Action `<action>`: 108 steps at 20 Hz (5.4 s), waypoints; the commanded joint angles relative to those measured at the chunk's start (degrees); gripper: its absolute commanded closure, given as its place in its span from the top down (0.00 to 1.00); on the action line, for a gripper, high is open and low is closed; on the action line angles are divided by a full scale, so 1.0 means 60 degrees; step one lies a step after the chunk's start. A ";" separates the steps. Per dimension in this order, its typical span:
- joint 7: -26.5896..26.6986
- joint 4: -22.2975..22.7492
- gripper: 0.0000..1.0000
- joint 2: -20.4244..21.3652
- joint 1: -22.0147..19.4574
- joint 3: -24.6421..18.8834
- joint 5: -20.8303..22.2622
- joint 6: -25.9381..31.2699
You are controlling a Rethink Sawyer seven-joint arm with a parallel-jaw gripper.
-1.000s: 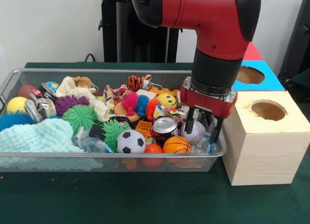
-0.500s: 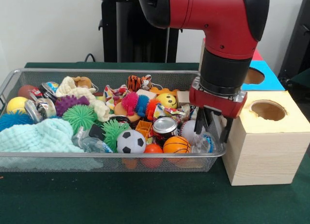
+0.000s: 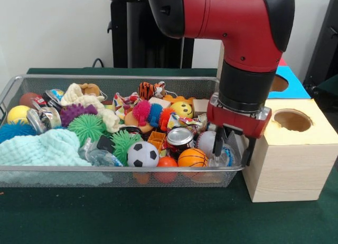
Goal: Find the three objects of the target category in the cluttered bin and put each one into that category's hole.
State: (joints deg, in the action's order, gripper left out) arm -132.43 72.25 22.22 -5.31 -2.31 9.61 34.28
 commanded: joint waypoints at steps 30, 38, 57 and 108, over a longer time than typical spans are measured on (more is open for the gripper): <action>-0.0068 0.0975 1.00 0.0307 -0.1013 -0.0626 0.0082 -0.0398; -0.0349 0.0546 1.00 -0.0051 -0.0860 -0.0559 0.0056 -0.0476; -0.1080 0.0844 1.00 0.0383 -0.0262 -0.0434 -0.0539 -0.0077; -0.1251 0.1052 1.00 -0.0445 -0.0132 -0.0102 -0.0824 -0.1654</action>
State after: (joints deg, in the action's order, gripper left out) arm -132.43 79.92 24.51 -6.03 -2.24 6.16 27.36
